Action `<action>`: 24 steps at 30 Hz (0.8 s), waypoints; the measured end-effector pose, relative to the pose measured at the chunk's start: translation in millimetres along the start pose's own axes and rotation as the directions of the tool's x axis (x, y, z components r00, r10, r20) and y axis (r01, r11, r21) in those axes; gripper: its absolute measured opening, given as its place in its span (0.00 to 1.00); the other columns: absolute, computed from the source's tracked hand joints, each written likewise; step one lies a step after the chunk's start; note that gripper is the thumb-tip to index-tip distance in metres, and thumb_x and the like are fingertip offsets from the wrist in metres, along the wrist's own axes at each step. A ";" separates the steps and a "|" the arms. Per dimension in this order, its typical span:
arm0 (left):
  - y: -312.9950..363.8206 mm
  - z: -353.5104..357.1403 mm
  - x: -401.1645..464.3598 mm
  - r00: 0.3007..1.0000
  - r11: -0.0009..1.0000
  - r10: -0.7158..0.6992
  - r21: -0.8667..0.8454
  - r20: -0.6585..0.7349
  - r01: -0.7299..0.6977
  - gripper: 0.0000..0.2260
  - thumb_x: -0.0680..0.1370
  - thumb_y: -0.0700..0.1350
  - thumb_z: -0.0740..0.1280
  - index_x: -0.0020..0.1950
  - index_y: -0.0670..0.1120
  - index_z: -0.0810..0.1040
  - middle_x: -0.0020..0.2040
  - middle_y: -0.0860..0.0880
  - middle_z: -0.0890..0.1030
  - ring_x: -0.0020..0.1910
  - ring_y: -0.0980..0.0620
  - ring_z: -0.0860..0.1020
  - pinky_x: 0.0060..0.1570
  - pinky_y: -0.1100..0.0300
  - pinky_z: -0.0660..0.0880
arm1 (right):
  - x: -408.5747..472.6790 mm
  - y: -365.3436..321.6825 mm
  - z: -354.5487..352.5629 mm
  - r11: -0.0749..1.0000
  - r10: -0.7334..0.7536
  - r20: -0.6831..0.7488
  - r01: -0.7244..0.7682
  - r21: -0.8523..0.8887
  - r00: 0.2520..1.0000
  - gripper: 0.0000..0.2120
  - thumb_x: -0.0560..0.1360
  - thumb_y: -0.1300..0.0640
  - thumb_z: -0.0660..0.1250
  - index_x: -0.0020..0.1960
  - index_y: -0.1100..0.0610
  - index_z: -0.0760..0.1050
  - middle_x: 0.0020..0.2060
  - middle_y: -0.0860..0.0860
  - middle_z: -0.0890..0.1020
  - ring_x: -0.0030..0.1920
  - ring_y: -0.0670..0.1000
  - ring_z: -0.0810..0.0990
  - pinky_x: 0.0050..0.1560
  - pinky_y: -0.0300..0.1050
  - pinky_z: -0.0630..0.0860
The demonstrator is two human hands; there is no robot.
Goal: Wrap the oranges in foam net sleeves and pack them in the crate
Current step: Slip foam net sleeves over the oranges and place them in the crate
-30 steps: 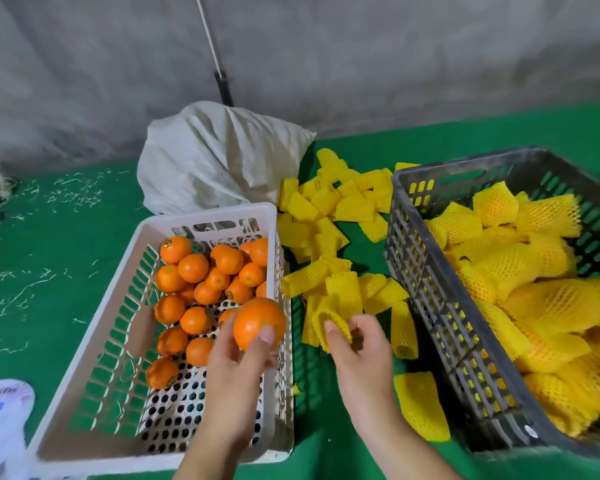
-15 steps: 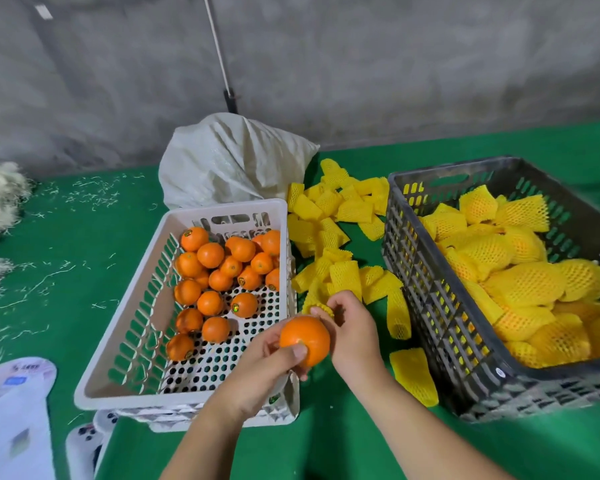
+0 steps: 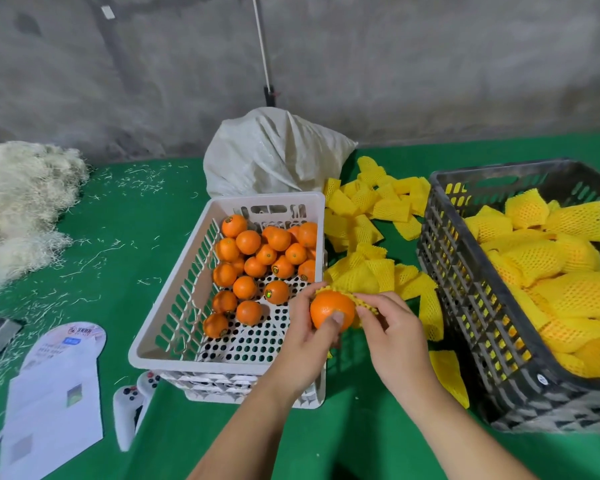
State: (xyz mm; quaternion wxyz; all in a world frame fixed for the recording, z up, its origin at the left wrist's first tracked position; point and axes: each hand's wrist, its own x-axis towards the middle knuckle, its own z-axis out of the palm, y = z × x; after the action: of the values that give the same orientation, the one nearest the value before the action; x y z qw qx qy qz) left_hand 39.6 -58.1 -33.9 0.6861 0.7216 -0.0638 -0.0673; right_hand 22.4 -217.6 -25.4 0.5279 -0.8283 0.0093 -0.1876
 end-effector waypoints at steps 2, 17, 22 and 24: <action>-3.1 1.4 0.7 1.000 0.997 0.010 -0.081 -0.012 -0.010 0.20 0.77 0.56 0.72 0.65 0.67 0.68 0.68 0.42 0.74 0.59 0.50 0.82 0.56 0.52 0.82 | -0.8 -6.9 0.8 0.993 -0.120 0.003 0.120 0.005 0.993 0.10 0.80 0.62 0.69 0.56 0.50 0.83 0.51 0.37 0.79 0.54 0.38 0.79 0.51 0.30 0.74; -2.9 -1.9 4.1 0.995 0.978 0.006 -0.206 -0.099 -0.026 0.26 0.79 0.40 0.74 0.74 0.51 0.70 0.63 0.49 0.84 0.62 0.42 0.84 0.61 0.44 0.82 | 8.4 -13.5 -1.0 0.955 -0.250 0.141 0.268 -0.124 0.958 0.09 0.78 0.63 0.70 0.56 0.55 0.83 0.50 0.44 0.77 0.47 0.43 0.77 0.45 0.36 0.76; 1.5 2.8 4.3 0.971 0.988 0.037 -0.135 -0.238 -0.070 0.23 0.75 0.49 0.80 0.64 0.48 0.73 0.54 0.49 0.86 0.47 0.50 0.86 0.45 0.58 0.82 | 12.3 -10.9 6.7 0.992 -0.112 0.088 0.116 -0.042 0.990 0.15 0.78 0.58 0.70 0.64 0.52 0.76 0.56 0.43 0.73 0.54 0.39 0.75 0.50 0.29 0.73; 1.5 -0.5 3.4 0.989 0.984 0.031 -0.171 -0.148 -0.056 0.25 0.75 0.50 0.79 0.68 0.48 0.72 0.61 0.43 0.83 0.52 0.44 0.85 0.52 0.50 0.83 | 10.9 -8.1 9.4 0.998 -0.057 0.114 0.061 -0.031 0.992 0.17 0.79 0.59 0.68 0.67 0.51 0.74 0.59 0.42 0.71 0.57 0.38 0.73 0.51 0.24 0.71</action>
State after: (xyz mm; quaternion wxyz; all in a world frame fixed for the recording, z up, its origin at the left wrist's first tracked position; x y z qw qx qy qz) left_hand 43.1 -58.4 -32.4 0.7509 0.6600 -0.0234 -0.0052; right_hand 34.1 -208.2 -18.5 0.5075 -0.8464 -0.0417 -0.1559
